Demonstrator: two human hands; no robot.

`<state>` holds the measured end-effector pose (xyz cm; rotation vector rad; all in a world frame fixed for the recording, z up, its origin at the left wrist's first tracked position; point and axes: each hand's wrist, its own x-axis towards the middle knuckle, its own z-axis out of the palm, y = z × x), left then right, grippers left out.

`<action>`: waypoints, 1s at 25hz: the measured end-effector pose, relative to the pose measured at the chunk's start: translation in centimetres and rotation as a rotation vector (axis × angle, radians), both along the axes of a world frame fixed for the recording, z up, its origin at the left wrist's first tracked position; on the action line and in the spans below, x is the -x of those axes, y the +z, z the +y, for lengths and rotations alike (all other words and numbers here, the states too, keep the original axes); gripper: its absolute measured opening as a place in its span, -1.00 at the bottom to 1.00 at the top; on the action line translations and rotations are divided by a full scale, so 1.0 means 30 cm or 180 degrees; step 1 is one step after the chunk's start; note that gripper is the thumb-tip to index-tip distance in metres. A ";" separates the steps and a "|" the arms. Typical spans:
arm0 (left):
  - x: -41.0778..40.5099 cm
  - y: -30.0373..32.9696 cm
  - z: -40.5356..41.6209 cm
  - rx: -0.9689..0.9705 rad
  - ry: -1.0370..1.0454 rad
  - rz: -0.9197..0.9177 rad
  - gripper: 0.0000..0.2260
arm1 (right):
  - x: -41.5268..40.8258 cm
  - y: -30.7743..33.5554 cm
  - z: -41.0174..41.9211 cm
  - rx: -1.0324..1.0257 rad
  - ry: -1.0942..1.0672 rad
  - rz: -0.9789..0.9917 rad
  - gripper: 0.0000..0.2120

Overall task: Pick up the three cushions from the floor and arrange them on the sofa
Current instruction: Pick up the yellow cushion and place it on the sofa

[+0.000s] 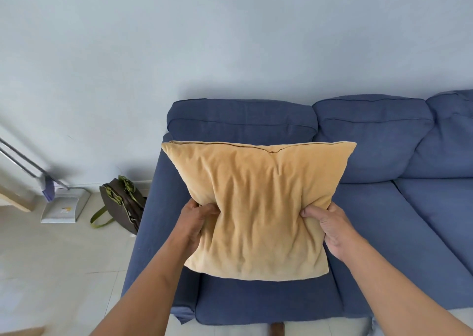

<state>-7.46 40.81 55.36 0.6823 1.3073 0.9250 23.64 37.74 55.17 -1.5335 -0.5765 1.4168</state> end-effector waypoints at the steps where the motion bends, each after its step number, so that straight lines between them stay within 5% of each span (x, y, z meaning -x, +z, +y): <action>1: -0.013 -0.012 0.044 0.0010 0.0027 0.0018 -0.43 | -0.015 -0.016 0.058 0.0019 -0.0007 0.0014 -0.48; 7: -0.087 -0.116 0.278 0.0087 0.0274 0.0103 -0.25 | -0.080 -0.120 0.358 0.0239 0.0043 0.0043 -0.46; 12: -0.133 -0.224 0.432 0.0326 0.0307 0.0147 -0.26 | -0.120 -0.233 0.540 0.0478 -0.0064 -0.0028 -0.63; 25: -0.188 -0.544 0.862 0.0730 0.0256 0.0524 -0.42 | -0.131 -0.553 0.930 0.0745 -0.0296 -0.0236 -0.70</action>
